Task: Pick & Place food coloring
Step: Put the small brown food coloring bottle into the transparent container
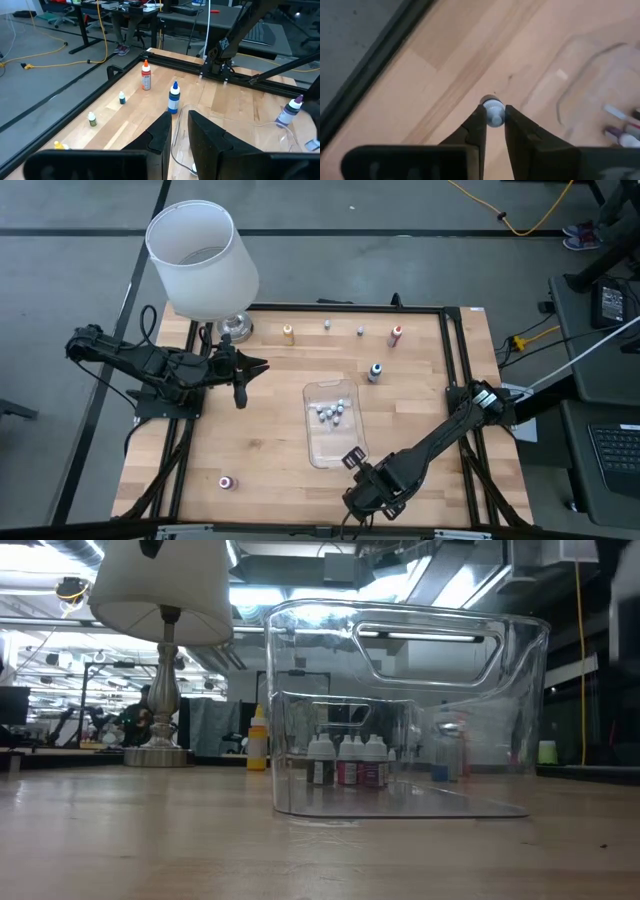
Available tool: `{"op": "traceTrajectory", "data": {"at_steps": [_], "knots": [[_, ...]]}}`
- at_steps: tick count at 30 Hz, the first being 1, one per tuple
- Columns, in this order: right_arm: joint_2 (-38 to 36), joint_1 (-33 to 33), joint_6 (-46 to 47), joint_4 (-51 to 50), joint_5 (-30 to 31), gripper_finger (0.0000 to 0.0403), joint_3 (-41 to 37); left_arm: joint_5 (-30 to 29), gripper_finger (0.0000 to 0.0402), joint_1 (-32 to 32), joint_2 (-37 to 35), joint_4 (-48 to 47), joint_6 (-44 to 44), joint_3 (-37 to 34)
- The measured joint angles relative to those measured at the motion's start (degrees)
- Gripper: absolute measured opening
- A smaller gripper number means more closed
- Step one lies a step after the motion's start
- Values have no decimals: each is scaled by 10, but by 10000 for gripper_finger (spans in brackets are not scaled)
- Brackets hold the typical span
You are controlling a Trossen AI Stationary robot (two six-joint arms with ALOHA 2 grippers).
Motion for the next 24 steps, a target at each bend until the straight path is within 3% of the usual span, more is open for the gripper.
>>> {"op": "traceTrajectory", "data": {"at_steps": [6,12,19,24], "knots": [[0,-4,9,-80,53,60,78,0,59,0,0,0,1,0],[0,-43,28,-159,58,63,159,0,59,0,0,0,2,0],[0,-126,-9,-209,59,64,238,0,59,0,0,-16,-54,0],[1,-210,-82,-165,28,64,243,-1,59,0,0,-31,-73,0]]}}
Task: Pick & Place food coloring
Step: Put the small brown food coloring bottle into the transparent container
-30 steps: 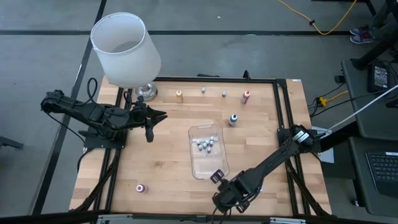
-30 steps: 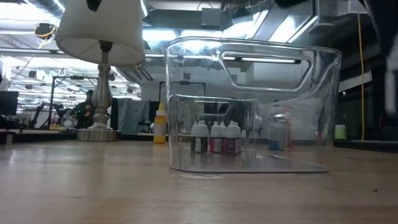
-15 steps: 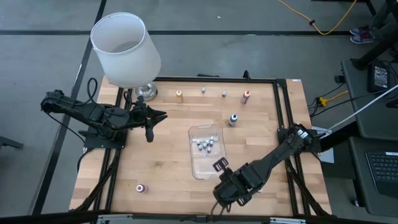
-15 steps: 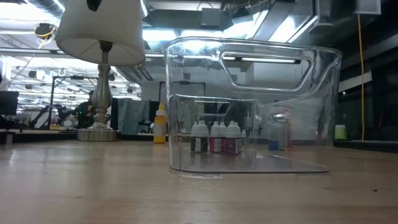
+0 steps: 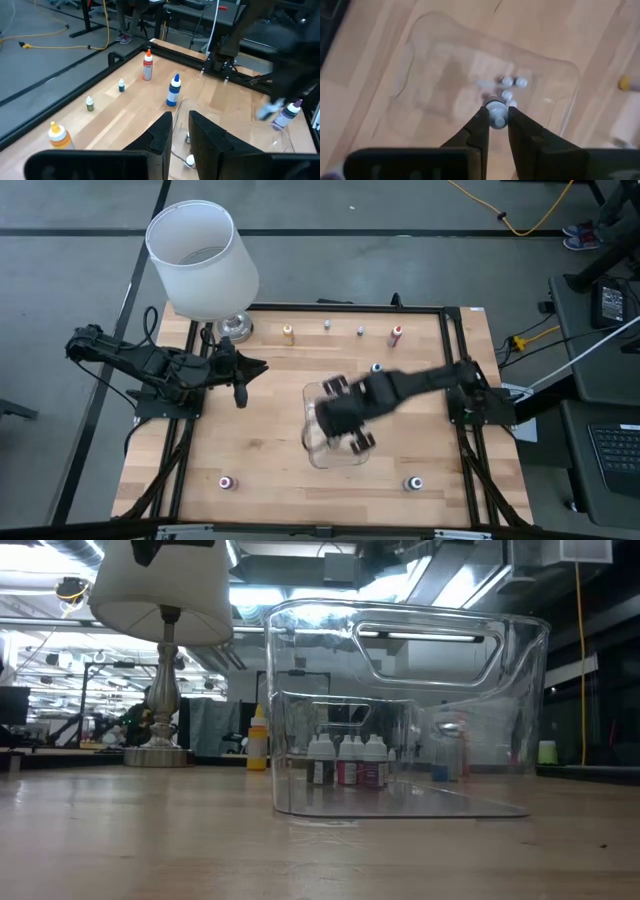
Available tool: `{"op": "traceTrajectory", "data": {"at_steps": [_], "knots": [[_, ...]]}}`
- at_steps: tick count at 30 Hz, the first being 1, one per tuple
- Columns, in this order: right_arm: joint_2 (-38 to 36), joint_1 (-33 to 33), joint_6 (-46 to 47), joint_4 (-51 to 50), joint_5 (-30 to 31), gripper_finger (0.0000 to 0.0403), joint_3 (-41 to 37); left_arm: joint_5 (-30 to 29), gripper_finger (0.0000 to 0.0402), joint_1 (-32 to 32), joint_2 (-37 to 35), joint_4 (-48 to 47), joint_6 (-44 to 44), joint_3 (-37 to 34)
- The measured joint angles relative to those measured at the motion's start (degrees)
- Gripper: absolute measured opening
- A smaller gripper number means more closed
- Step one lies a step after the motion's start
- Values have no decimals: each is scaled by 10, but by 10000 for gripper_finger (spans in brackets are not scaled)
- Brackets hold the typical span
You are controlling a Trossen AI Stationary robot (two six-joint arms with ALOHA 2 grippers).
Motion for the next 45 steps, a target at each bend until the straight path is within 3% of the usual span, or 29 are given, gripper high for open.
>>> {"op": "traceTrajectory", "data": {"at_steps": [5,11,23,45], "knots": [[6,-78,-30,53,-17,64,-17,-2,59,0,0,0,0,0],[5,-124,-35,78,-47,64,-64,-3,59,0,0,-2,3,0],[6,-132,-57,193,-90,64,-226,-28,59,0,0,-3,49,0],[29,-149,-86,239,-96,64,-238,-13,59,0,0,-3,33,0]]}}
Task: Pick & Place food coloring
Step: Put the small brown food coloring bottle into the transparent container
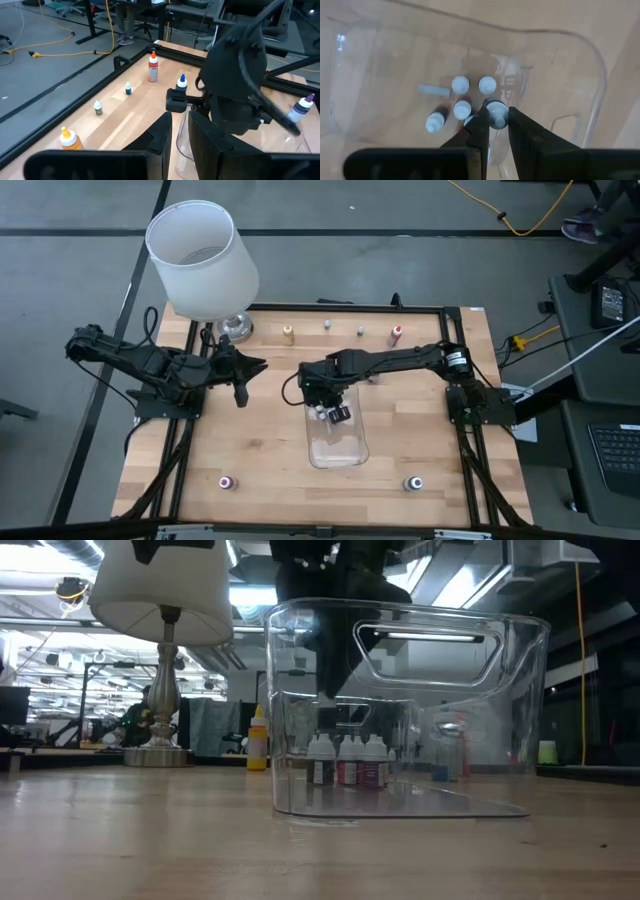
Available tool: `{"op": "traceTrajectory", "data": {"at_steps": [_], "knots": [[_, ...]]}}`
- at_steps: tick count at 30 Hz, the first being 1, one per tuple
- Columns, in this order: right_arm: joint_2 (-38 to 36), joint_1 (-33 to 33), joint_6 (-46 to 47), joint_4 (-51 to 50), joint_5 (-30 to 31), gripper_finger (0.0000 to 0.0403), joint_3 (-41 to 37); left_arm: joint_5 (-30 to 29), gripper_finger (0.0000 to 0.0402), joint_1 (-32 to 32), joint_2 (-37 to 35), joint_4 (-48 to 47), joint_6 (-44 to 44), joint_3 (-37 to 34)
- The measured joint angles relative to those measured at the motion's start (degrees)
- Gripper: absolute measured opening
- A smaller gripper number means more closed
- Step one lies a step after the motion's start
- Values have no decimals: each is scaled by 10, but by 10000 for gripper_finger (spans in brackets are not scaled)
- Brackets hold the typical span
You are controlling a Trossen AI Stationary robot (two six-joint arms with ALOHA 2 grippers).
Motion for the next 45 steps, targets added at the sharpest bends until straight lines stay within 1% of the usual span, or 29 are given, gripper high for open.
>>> {"op": "traceTrajectory", "data": {"at_steps": [2,5,8,14,22,29,45], "knots": [[-1,0,1,19,0,65,-11,0,59,0,0,0,0,0],[0,-2,12,9,-3,65,-23,1,59,0,0,0,0,0],[-1,-2,14,27,-10,65,-43,1,59,0,0,0,1,0],[-1,-2,15,47,-10,65,-55,1,59,0,0,0,1,0],[0,-6,16,60,-9,65,-55,2,59,0,0,0,1,0],[16,-6,23,57,-9,65,-55,2,59,0,0,0,1,0],[16,-9,29,67,-9,65,-55,2,59,0,0,0,2,0]]}}
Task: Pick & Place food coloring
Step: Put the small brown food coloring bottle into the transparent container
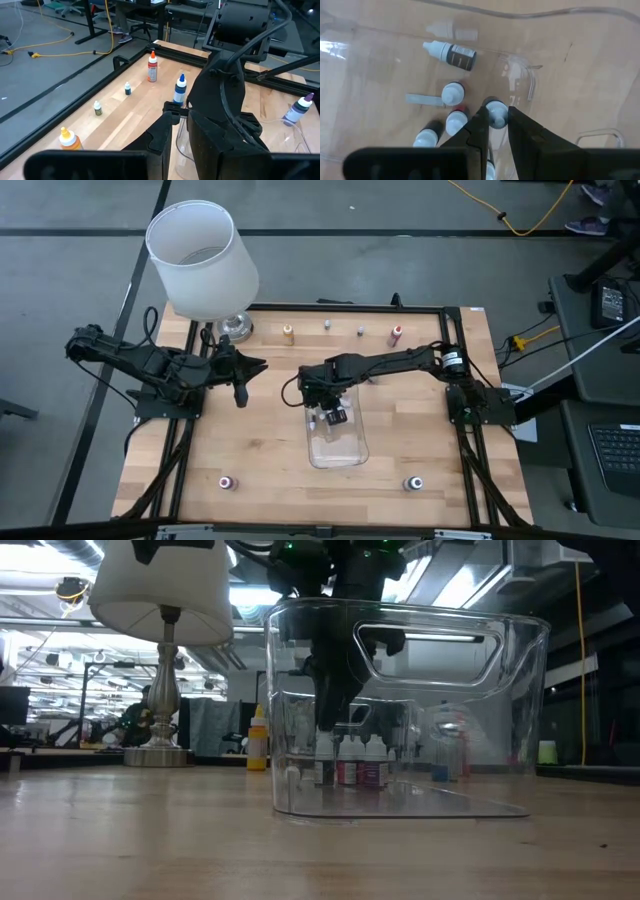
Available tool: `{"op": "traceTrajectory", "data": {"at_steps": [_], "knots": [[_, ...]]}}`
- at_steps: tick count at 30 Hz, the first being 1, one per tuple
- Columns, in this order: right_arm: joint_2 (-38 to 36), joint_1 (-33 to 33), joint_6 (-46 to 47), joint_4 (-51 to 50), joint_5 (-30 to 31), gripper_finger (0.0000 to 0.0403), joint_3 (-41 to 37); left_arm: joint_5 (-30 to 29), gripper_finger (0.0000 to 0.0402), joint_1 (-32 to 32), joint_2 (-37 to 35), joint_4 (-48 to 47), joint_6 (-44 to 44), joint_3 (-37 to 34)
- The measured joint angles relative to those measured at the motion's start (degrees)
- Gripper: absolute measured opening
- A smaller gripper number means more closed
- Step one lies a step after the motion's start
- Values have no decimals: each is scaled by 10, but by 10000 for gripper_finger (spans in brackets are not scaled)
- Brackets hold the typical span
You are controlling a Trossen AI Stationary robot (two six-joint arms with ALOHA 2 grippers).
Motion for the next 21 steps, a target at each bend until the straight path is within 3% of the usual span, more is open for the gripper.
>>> {"op": "traceTrajectory", "data": {"at_steps": [21], "knots": [[11,-1,13,-3,0,65,0,0,59,0,0,-1,0,0]]}}
